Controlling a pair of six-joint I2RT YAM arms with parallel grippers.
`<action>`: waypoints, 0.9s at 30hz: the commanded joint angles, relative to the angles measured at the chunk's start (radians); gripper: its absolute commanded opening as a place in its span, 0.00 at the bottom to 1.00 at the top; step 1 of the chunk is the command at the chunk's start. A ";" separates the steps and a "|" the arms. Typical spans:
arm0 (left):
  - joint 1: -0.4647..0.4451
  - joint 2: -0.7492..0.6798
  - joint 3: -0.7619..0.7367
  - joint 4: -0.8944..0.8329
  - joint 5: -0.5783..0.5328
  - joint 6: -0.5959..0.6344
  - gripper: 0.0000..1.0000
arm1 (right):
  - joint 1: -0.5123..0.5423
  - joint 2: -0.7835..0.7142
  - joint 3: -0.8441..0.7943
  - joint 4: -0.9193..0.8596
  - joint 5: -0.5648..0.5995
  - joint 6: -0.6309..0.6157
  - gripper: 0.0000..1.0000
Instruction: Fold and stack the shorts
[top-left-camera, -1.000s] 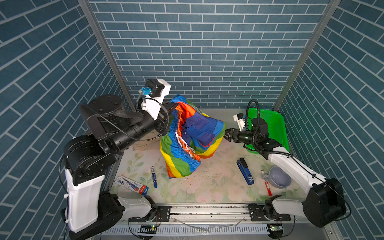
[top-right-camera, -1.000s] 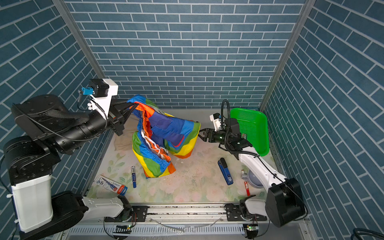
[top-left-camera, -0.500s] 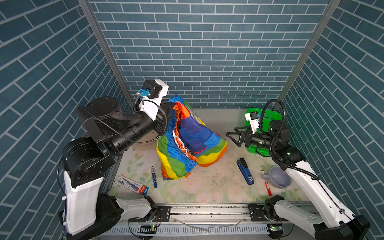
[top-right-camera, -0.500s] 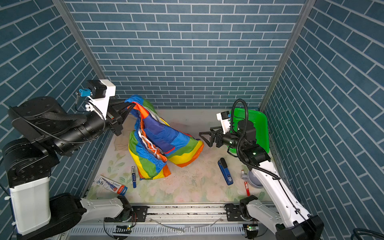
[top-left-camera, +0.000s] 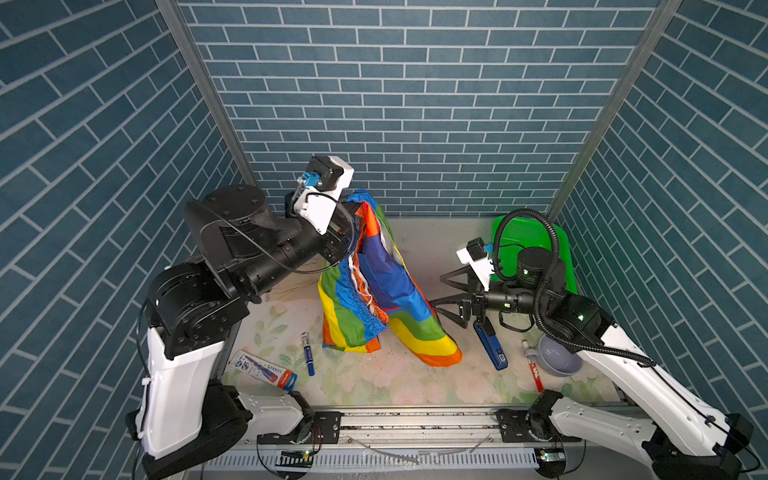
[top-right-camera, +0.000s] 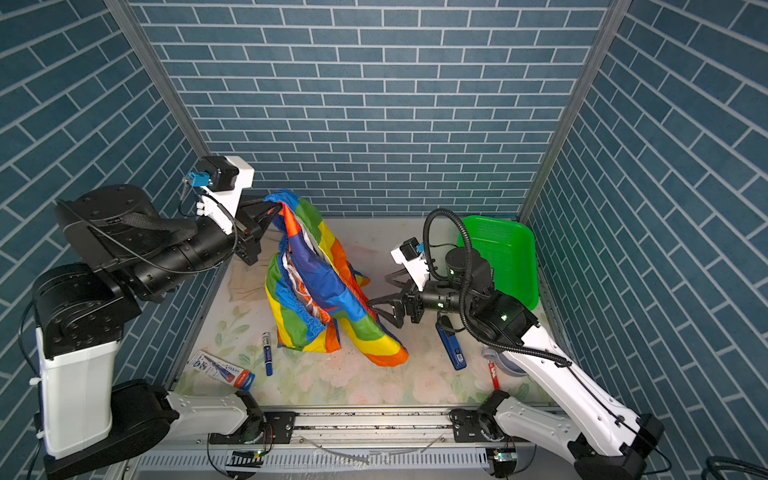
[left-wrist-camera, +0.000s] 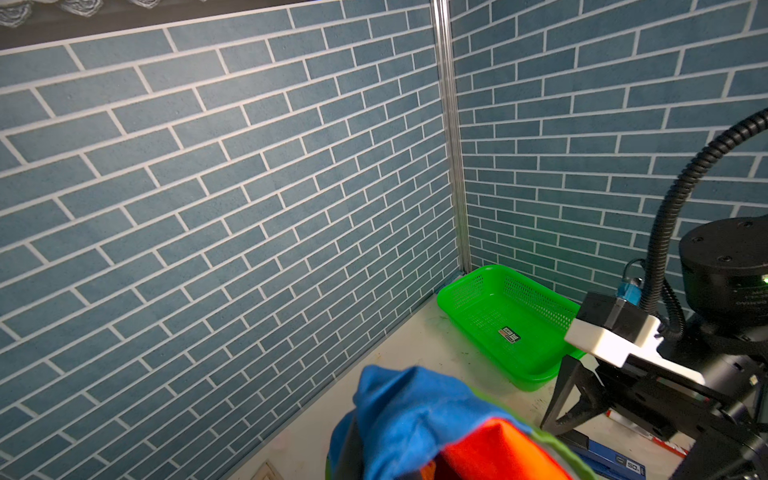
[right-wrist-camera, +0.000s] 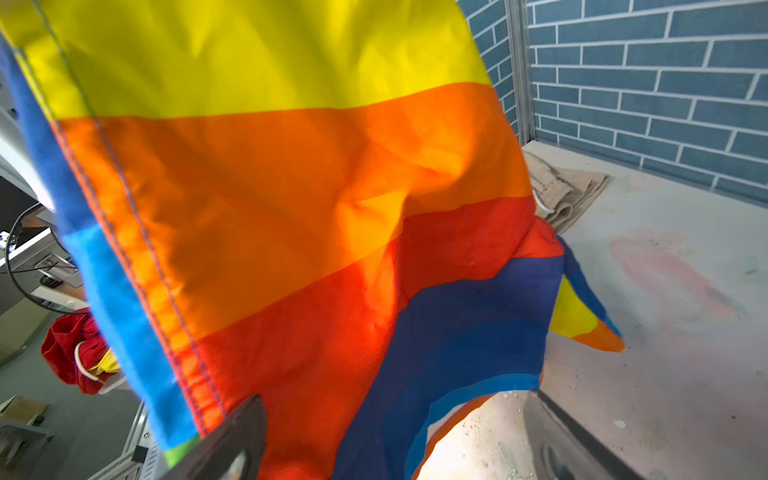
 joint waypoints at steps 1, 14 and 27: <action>0.001 0.004 0.036 0.048 -0.013 0.009 0.01 | 0.032 -0.019 0.051 -0.017 -0.001 -0.034 0.95; 0.018 0.022 0.044 0.046 -0.008 0.009 0.01 | 0.125 -0.059 0.097 -0.008 -0.024 -0.020 0.94; 0.034 0.015 0.044 0.048 0.008 0.007 0.01 | 0.245 0.111 0.103 -0.137 0.308 -0.144 0.80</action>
